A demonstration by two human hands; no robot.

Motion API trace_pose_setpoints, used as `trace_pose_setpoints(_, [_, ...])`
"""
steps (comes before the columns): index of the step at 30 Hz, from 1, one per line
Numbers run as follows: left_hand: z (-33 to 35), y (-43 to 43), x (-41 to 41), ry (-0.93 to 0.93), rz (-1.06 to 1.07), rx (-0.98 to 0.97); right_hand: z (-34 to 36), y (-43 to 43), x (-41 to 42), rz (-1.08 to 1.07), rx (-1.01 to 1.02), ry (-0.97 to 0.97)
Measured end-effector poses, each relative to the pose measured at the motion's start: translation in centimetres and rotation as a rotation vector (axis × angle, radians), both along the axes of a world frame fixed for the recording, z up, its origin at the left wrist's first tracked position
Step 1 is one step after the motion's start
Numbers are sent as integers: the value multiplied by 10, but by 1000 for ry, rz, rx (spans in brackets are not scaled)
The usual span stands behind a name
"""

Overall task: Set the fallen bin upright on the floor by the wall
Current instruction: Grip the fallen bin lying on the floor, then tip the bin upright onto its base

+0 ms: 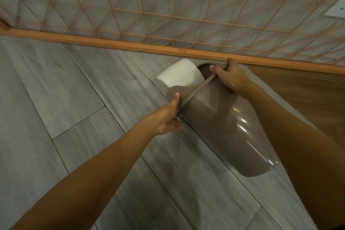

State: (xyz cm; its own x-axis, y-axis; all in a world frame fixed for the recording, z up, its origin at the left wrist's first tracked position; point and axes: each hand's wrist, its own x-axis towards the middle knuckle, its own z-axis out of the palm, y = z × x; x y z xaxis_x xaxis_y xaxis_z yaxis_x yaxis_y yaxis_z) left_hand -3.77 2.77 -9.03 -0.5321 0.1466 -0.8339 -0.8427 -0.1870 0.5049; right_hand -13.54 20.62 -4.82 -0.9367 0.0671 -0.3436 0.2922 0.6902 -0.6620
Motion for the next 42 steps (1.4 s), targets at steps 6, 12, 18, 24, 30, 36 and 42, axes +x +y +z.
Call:
trace_pose_setpoints(6, [5,16,0,-12,207,204,7,3,6,-75,-34,38])
trace_pose_setpoints(12, [24,28,-4,55,238,228,25,17,21,-149,-62,110])
trace_pose_setpoints(18, [51,20,-8,258,130,198,52,37,37,-228,-161,218])
trace_pose_setpoints(24, [83,-3,-15,478,-11,84,80,45,57,-273,-383,295])
trace_pose_setpoints(30, [99,-26,-19,678,-206,-53,83,51,78,-356,-617,291])
trace_pose_setpoints(36, [98,-52,-17,709,-310,-111,61,38,114,-363,-767,260])
trace_pose_setpoints(42, [97,-69,-7,745,-375,-138,44,29,138,-310,-714,258])
